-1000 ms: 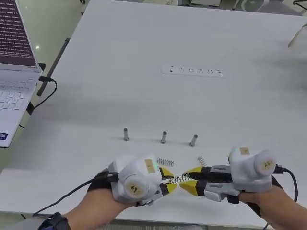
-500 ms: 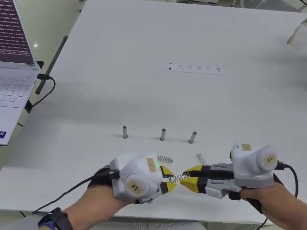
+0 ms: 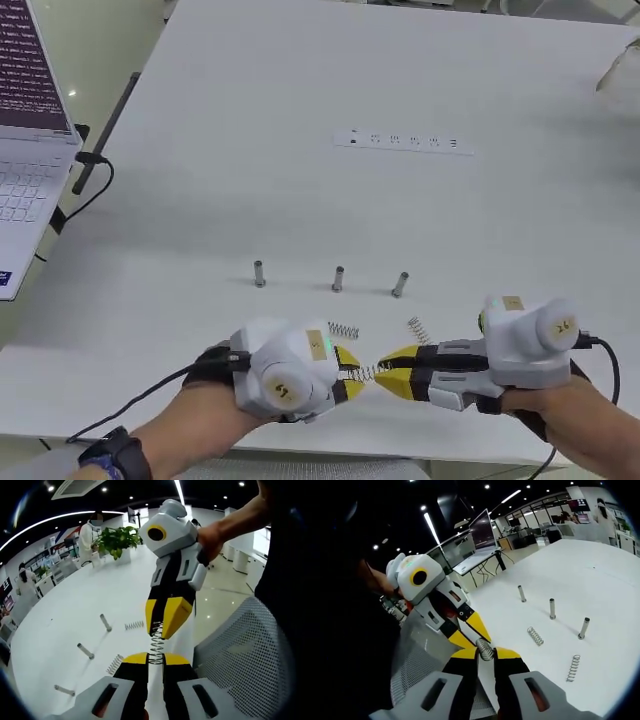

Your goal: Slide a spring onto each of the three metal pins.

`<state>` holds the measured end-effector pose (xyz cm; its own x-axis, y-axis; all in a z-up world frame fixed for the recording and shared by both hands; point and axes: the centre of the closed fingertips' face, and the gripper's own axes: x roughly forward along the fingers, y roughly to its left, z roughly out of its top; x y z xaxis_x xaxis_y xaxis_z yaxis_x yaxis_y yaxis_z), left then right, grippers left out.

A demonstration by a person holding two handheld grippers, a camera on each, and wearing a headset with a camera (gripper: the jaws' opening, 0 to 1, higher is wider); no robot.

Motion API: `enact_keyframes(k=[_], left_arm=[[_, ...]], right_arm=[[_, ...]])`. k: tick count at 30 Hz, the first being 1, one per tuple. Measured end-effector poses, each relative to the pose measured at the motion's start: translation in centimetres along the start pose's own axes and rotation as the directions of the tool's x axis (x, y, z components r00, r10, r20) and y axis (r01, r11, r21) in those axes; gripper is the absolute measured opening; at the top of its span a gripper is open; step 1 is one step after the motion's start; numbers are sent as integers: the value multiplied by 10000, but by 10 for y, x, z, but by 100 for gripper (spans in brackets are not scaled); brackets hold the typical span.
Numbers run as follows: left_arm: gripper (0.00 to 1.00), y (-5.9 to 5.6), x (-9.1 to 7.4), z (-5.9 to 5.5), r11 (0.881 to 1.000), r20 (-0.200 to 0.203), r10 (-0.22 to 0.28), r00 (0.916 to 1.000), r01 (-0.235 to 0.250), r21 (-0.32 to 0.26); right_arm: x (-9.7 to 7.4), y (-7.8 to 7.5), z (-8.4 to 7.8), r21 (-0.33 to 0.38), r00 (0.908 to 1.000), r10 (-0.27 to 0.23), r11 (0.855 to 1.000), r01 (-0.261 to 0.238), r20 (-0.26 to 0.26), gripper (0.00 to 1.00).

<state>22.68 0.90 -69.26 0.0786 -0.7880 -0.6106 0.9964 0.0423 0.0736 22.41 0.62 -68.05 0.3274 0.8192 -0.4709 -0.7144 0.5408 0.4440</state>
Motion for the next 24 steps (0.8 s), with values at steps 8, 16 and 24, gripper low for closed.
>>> enact_keyframes(k=[8, 16, 24], left_arm=[[2, -2, 4, 1, 10000, 15, -94, 10000, 94, -22], [2, 0, 9, 3, 9999, 116, -56, 9999, 58, -140], [2, 12, 8, 14, 9993, 474, 94, 9988, -76, -379]], right_arm=[[-2, 2, 0, -207, 9998, 4, 9998, -8, -183, 9], [-4, 2, 8, -787, 9985, -169, 9968, 129, -514, 8], [-7, -2, 22, -1757, 9941, -399, 9842, 216, -1013, 8]])
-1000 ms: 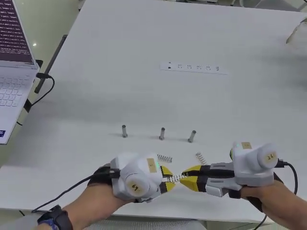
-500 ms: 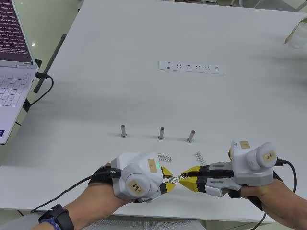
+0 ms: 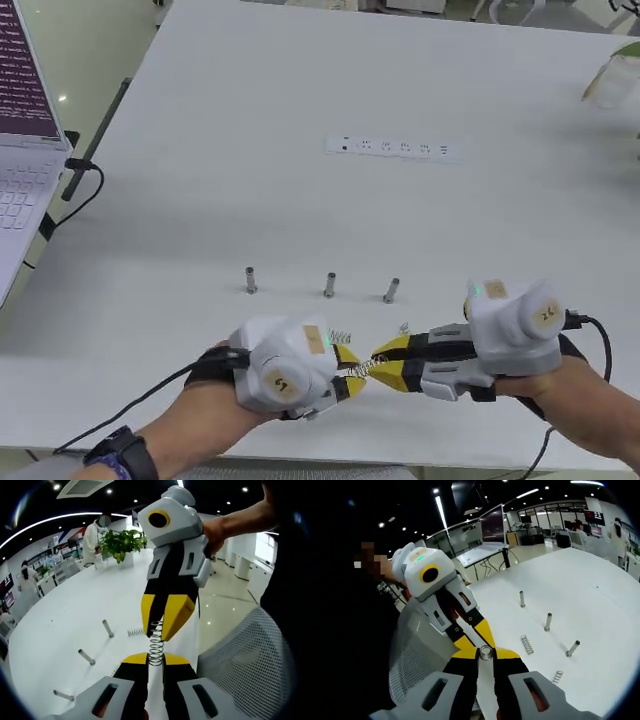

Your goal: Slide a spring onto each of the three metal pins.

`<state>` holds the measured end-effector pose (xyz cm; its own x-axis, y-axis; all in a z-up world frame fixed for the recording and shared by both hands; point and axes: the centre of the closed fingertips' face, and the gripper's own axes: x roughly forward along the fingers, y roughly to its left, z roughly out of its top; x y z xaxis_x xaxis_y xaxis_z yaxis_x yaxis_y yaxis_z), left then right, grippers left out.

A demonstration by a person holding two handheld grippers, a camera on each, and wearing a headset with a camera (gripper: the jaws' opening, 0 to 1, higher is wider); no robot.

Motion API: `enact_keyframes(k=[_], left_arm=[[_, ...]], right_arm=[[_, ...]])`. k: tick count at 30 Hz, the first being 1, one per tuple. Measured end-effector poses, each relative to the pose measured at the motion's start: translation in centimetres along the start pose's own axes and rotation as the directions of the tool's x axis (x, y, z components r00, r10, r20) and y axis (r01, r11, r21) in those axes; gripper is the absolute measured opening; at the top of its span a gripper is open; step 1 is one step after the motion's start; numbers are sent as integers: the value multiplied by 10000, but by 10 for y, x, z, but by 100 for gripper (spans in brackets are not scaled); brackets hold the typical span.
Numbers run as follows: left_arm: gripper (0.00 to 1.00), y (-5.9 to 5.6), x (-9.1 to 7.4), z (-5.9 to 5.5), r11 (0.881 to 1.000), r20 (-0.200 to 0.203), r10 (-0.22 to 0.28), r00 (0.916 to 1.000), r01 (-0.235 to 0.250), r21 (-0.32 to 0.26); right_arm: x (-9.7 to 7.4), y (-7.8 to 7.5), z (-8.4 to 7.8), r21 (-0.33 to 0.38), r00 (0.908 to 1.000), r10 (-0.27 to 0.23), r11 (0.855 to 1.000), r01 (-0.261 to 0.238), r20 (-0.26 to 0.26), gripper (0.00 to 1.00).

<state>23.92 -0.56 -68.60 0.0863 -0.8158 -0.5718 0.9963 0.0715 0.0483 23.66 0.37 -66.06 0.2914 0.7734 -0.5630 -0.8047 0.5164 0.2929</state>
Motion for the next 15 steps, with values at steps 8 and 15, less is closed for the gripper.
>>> enact_keyframes(k=[8, 15], left_arm=[[2, 10, -3, 16, 9998, 566, 165, 9983, -158, -127], [2, 9, -5, 24, 10000, 759, 81, 9971, -79, -41]], right_arm=[[-8, -5, 15, -1022, 9984, -94, 9948, 37, -562, 9], [-10, -5, 15, -1850, 9930, -29, 9826, -191, -1181, 9]])
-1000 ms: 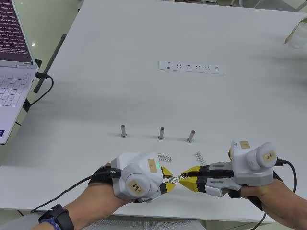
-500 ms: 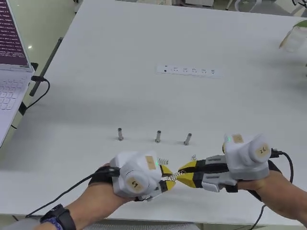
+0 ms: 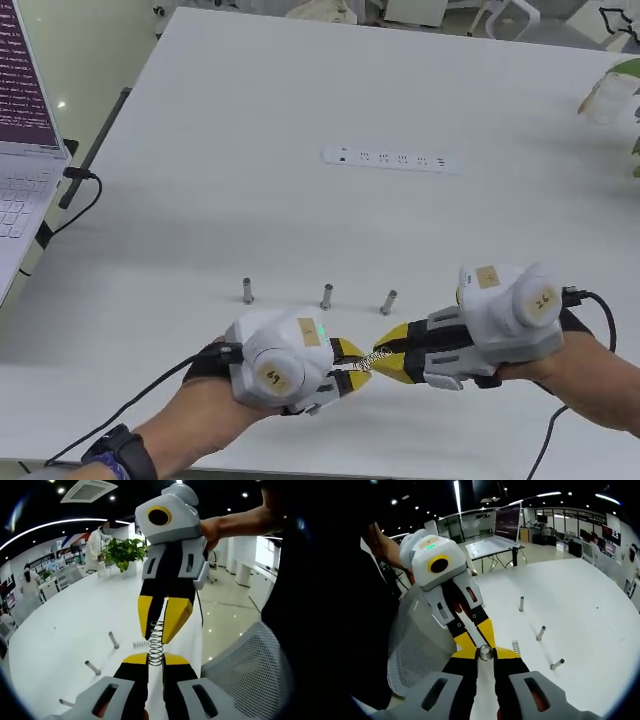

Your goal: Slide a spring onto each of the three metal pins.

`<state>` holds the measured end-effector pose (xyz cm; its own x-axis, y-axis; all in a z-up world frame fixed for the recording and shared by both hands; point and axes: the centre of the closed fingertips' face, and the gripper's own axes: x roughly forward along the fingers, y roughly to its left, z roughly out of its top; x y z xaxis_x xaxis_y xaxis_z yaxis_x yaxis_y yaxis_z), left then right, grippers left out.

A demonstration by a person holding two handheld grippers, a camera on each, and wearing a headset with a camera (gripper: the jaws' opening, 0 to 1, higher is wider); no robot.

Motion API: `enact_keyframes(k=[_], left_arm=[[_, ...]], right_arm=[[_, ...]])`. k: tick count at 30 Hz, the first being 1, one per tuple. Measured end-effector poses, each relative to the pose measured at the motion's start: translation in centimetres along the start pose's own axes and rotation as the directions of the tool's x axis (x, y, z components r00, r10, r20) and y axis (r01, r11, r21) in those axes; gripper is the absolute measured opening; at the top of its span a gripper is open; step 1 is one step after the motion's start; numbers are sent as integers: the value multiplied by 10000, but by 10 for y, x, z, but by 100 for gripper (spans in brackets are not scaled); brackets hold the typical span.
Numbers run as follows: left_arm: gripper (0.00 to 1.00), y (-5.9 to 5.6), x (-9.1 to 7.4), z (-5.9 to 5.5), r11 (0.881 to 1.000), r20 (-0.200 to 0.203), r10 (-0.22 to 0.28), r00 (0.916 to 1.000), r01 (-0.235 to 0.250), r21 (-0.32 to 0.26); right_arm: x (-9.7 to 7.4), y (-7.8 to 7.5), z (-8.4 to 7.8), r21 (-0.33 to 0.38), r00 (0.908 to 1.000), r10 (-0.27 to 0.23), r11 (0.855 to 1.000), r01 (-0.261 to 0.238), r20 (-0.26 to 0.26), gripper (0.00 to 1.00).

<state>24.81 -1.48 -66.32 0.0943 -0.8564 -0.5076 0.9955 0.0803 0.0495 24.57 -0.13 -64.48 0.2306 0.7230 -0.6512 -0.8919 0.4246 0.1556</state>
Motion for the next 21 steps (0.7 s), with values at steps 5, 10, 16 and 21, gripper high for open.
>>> enact_keyframes(k=[5, 10, 16, 21], left_arm=[[2, -2, 0, 7, 9999, 138, -114, 9998, 113, 89], [2, -7, 1, 11, 9993, 205, -328, 9993, 324, 203], [2, -10, 1, 11, 9980, 161, -572, 9982, 568, 293], [2, -12, 1, 10, 9972, 130, -696, 9975, 692, 298]], right_arm=[[1, 3, -3, -772, 9985, 172, 9968, -211, -519, 10], [0, 6, -4, -1494, 9945, 381, 9874, -524, -974, 9], [0, 10, -5, -2261, 9870, 601, 9696, -932, -1492, 9], [0, 11, -6, -2642, 9810, 705, 9573, -1174, -1806, 9]])
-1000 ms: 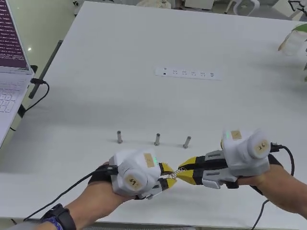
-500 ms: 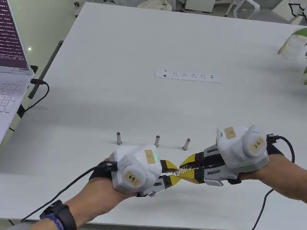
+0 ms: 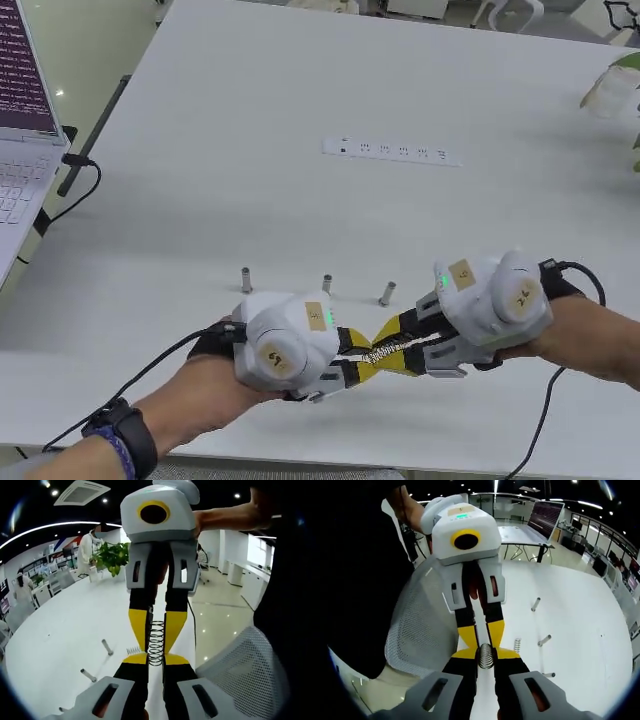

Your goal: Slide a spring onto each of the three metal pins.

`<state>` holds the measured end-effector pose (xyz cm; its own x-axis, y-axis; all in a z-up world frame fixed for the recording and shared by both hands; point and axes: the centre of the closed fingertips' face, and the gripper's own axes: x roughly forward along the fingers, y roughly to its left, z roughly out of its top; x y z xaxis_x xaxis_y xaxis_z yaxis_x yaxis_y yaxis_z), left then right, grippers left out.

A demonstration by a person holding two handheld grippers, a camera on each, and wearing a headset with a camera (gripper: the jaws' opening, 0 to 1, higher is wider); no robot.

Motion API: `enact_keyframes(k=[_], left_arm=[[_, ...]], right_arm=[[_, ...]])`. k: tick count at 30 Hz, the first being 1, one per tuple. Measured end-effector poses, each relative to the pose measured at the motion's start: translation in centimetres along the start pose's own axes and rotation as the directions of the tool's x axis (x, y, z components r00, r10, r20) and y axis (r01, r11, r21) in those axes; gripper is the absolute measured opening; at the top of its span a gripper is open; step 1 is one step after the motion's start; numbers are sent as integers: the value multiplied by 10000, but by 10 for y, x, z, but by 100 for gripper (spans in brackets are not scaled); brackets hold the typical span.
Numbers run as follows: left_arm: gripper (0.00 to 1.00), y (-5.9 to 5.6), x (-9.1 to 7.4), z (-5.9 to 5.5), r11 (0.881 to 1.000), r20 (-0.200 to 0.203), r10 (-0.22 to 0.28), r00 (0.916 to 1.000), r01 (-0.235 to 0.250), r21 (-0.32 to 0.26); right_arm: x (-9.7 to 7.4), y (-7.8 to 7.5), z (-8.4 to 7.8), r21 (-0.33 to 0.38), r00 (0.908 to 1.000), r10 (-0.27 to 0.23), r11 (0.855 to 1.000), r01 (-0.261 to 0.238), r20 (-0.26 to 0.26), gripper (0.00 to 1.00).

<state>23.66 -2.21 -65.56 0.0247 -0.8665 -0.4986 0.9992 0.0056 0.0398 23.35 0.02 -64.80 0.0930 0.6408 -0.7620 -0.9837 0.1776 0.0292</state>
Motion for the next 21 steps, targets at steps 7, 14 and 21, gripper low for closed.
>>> enact_keyframes(k=[7, 14, 21], left_arm=[[2, 0, -1, -2, 9999, -9, -126, 9999, 126, -95], [2, -3, 3, -4, 9996, -63, -276, 9996, 275, -118], [5, -3, 4, -8, 9992, -83, -199, 9998, 196, -346]], right_arm=[[2, 1, 1, -519, 9998, -19, 9987, 9, -195, 9], [4, 4, -3, -650, 9990, 52, 9979, -81, -436, 8], [6, 4, -6, -724, 9981, 70, 9973, -114, -608, 8]])
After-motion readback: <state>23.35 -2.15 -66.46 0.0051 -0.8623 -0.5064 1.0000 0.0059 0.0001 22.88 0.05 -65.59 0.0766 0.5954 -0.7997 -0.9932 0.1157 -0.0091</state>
